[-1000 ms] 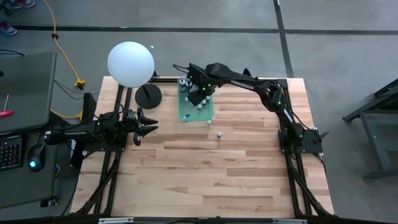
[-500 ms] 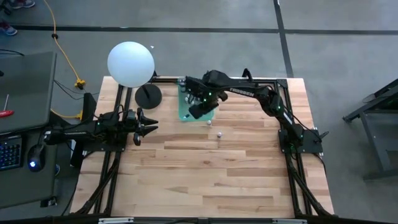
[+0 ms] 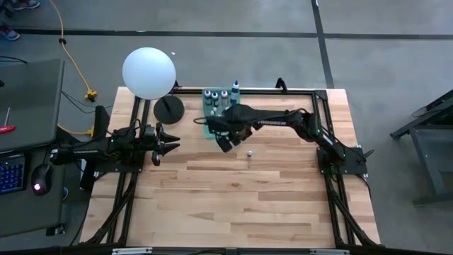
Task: Pick & Place food coloring
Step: Put the small blue food coloring bottle into the blue bin
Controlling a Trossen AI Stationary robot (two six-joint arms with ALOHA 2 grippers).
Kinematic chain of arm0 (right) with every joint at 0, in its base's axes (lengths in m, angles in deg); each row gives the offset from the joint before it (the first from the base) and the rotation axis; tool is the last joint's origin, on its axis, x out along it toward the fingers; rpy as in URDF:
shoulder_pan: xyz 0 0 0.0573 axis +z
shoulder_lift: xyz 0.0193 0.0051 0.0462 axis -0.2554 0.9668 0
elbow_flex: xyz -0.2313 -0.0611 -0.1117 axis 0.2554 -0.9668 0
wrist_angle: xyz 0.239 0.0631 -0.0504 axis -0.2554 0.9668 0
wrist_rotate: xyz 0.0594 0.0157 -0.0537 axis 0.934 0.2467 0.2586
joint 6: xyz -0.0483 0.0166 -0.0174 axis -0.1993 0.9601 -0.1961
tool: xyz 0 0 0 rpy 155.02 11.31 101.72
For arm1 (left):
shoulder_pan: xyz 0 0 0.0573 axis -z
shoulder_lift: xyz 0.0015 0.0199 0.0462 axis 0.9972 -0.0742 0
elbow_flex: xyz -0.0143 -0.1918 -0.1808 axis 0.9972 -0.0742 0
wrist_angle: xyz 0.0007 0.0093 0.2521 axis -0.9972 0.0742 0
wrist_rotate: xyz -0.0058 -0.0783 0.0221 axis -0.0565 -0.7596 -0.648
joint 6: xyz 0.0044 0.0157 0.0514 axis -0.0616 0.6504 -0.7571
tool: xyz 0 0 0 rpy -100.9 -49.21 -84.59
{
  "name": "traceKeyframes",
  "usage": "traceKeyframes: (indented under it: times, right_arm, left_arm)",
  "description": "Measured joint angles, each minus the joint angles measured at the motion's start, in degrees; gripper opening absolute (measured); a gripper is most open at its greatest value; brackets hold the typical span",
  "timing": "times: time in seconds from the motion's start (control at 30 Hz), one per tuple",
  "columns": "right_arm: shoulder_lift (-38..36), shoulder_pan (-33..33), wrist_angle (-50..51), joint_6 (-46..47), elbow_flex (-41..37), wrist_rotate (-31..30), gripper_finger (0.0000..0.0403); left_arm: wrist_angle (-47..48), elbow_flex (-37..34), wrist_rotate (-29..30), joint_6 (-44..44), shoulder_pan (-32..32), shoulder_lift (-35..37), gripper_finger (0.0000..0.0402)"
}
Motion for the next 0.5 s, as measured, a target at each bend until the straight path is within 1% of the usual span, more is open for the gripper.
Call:
traceKeyframes:
  times: [0.07, 0.17, 0.23, 0.3, 0.37, 0.5]
  right_arm:
    - [-0.4, 0.8, -0.3, -0.4, -2.9, 1.1, 0.0087]
    - [-0.6, 1.3, -0.7, 0.2, -6.3, -0.9, 0.0087]
    - [-1.6, 1.3, -1.3, 0.2, -7.9, -0.9, 0.0087]
    - [-3.5, 1.2, -4.2, 0.8, -9.6, -0.8, 0.0087]
    - [-5.8, 1.7, -9.4, 0.8, -12.1, -0.9, 0.0087]
    - [-11.2, 2.3, -16.5, 2.4, -20.1, -2.1, 0.0087]
  left_arm:
    - [0.0, 0.0, 0.0, 0.0, 0.0, 0.0, 0.0129]
    - [0.0, 0.0, 0.0, 0.0, 0.0, 0.0, 0.0129]
    - [0.0, 0.0, 0.0, 0.0, 0.0, 0.0, 0.0129]
    - [0.0, 0.0, 0.0, 0.0, 0.0, 0.0, 0.0129]
    - [0.0, 0.0, 0.0, 0.0, 0.0, 0.0, 0.0129]
    - [0.0, 0.0, 0.0, 0.0, 0.0, 0.0, 0.0129]
